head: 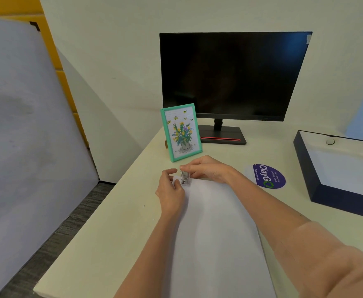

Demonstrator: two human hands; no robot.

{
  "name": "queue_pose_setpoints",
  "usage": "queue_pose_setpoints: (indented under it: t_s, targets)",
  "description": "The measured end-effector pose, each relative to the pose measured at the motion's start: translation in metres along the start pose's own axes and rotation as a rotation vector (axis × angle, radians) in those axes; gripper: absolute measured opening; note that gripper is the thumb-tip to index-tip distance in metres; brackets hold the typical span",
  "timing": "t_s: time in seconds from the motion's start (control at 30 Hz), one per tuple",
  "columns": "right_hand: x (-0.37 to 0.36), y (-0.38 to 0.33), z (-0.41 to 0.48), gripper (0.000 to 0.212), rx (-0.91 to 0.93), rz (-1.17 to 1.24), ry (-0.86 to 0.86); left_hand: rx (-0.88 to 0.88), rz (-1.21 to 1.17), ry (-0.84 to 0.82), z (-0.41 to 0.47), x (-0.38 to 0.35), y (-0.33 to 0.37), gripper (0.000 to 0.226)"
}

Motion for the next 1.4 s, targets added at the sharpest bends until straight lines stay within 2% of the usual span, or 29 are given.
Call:
queue_pose_setpoints:
  t_s: [0.3, 0.47, 0.53, 0.67, 0.73, 0.87, 1.07, 1.3, 1.4]
  targets:
    - [-0.003, 0.001, 0.000, 0.054, -0.032, -0.003, -0.078, 0.000, 0.009, -0.007, 0.001, -0.001, -0.003, 0.028]
    - [-0.004, 0.001, 0.002, 0.064, -0.017, -0.021, -0.044, 0.012, 0.011, -0.006, 0.000, 0.000, -0.002, 0.028]
    - [-0.004, 0.000, 0.001, 0.057, 0.009, -0.035, -0.008, 0.005, 0.008, -0.007, 0.000, 0.000, -0.001, 0.028]
    - [-0.007, -0.006, 0.002, 0.030, 0.083, -0.007, 0.071, -0.007, 0.009, -0.011, 0.001, -0.001, -0.002, 0.028]
    - [-0.009, -0.006, 0.005, 0.025, 0.113, -0.020, 0.118, -0.005, 0.005, -0.006, 0.001, -0.001, -0.003, 0.028]
    - [-0.008, -0.007, 0.005, 0.029, 0.131, -0.061, 0.157, -0.002, 0.004, -0.005, 0.002, -0.001, -0.005, 0.028]
    - [-0.006, -0.007, 0.000, 0.056, 0.044, -0.110, 0.061, -0.016, 0.020, -0.006, 0.003, -0.002, -0.006, 0.024]
    - [-0.004, -0.006, -0.005, 0.048, 0.044, -0.049, -0.027, -0.022, 0.022, -0.006, 0.002, -0.002, -0.005, 0.024]
    - [-0.003, -0.004, -0.005, 0.051, 0.044, -0.085, 0.011, -0.020, 0.021, -0.008, 0.003, -0.003, -0.007, 0.025]
Point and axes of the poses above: each hand's wrist, its own z-axis towards the middle knuckle, its own x-axis out of the back of the hand, y = z × x, the point moved 6 cm from there along z, towards the middle knuckle, and after that the axes turned 11 degrees about -x, right-handed, at the moved point
